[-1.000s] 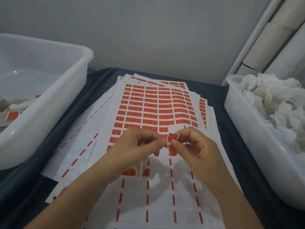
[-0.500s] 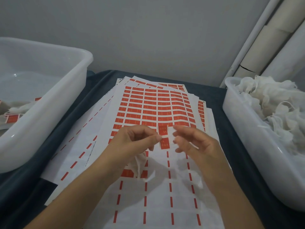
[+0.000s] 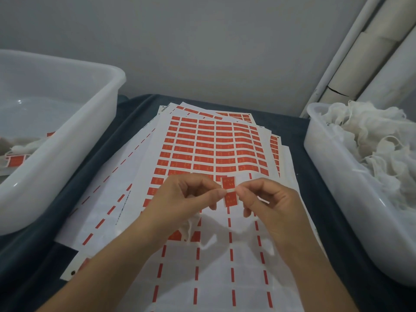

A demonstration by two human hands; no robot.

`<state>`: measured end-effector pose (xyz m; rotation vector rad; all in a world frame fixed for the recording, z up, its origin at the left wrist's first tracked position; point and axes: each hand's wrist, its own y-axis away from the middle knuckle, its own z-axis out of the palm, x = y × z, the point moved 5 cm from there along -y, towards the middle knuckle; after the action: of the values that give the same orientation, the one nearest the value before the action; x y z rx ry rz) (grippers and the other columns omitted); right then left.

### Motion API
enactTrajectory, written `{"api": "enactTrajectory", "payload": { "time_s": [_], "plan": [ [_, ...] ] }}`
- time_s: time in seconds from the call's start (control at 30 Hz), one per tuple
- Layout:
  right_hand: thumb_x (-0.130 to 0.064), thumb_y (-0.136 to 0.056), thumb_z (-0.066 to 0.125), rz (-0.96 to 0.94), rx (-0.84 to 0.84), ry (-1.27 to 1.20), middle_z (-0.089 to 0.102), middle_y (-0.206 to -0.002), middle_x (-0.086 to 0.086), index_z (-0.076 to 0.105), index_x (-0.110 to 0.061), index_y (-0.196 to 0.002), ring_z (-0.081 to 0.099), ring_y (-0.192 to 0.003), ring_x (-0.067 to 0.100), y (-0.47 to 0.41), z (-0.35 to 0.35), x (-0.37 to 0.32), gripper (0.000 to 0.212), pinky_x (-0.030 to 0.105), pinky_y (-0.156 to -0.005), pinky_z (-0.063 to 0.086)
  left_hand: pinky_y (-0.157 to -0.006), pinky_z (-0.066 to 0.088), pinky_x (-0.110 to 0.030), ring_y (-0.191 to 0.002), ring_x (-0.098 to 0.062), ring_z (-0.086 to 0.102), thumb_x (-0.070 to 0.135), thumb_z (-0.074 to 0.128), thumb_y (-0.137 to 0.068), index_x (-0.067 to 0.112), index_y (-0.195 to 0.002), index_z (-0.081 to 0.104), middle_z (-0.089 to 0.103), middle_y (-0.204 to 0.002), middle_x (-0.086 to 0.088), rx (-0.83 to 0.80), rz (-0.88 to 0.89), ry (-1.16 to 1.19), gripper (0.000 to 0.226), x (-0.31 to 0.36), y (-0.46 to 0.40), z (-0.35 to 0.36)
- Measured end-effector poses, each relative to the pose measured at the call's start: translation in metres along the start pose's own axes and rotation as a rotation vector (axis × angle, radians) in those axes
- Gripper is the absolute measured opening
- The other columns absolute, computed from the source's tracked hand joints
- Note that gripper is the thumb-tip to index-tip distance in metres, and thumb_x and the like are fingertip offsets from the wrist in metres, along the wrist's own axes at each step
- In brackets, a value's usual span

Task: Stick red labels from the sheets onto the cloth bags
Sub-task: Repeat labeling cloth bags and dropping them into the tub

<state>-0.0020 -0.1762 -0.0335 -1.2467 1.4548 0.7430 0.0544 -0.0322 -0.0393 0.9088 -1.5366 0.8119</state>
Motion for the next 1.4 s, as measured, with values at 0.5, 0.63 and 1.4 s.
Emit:
{"api": "enactTrajectory", "payload": {
  "time_s": [0.5,0.63,1.4],
  "plan": [
    [-0.043,-0.064,0.057,0.015,-0.003,-0.012,0.067,-0.069,-0.022,0.064,-0.028,-0.074,0.063,-0.074,0.002,0.001,-0.001,0.0,0.019,-0.001,-0.059,0.042,-0.052,0.039,-0.006,-0.063,0.0,0.044,0.029,0.055,-0.078,0.012,-0.095,0.073,0.065,-0.068,0.0,0.257,0.667,-0.706,0.03,0.018,0.018,0.008],
    [-0.044,-0.073,0.061,-0.17,0.055,0.195,0.063,-0.073,-0.035,0.058,-0.04,-0.075,0.059,-0.087,-0.008,0.004,-0.003,-0.009,0.005,0.0,-0.07,0.043,-0.046,0.044,-0.011,-0.057,0.001,0.046,0.035,0.049,-0.08,0.014,-0.095,0.072,0.064,-0.063,0.003,0.241,0.661,-0.671,0.035,0.017,0.017,0.009],
    [-0.035,-0.064,0.062,-0.067,0.046,-0.22,0.07,-0.078,-0.023,0.064,-0.025,-0.08,0.069,-0.075,0.005,0.007,0.004,-0.01,0.019,0.006,-0.064,0.049,-0.039,0.035,-0.007,-0.037,-0.002,0.045,0.043,0.066,-0.042,0.032,-0.059,0.075,0.056,-0.044,0.007,0.188,-0.063,0.41,0.022,0.003,0.015,0.011]
  ]
}}
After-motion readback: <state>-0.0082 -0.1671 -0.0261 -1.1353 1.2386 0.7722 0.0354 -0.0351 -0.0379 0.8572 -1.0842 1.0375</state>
